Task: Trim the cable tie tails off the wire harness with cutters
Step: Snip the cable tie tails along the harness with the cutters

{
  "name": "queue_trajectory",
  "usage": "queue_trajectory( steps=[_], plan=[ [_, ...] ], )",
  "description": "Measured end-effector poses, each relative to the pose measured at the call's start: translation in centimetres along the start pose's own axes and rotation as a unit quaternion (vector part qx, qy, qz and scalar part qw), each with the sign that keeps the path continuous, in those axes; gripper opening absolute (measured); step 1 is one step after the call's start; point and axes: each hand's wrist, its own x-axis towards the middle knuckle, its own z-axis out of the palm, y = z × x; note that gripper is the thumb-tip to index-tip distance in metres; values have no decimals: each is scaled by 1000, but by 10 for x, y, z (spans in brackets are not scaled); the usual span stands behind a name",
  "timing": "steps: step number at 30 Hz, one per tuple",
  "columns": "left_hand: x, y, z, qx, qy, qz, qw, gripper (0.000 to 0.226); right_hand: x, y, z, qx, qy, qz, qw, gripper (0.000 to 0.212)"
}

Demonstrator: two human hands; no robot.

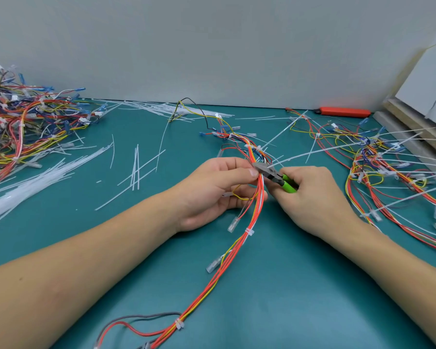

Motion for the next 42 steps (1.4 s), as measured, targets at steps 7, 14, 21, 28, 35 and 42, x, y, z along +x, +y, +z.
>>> queue_trajectory(
  steps=[7, 14, 21, 28, 35, 42],
  plan=[
    [-1, 0, 0, -5, 7, -5, 1000, 8, -1, 1, -1, 12, 22, -20, 1000, 8],
    [1, -1, 0, -10, 10, -5, 1000, 10, 0, 2, 0, 3, 22, -14, 1000, 24],
    [1, -2, -1, -6, 11, -3, 1000, 9, 2, 4, 0, 15, 21, -4, 1000, 9],
    [1, -2, -1, -5, 7, -2, 1000, 6, 0, 1, 0, 4, -13, 15, 1000, 31],
    [0, -1, -1, -9, 6, -4, 1000, 5, -1, -1, -1, 6, 13, 5, 1000, 5],
    [1, -1, -1, -5, 6, -2, 1000, 11, 0, -2, -2, 12, -3, 5, 1000, 27]
  ],
)
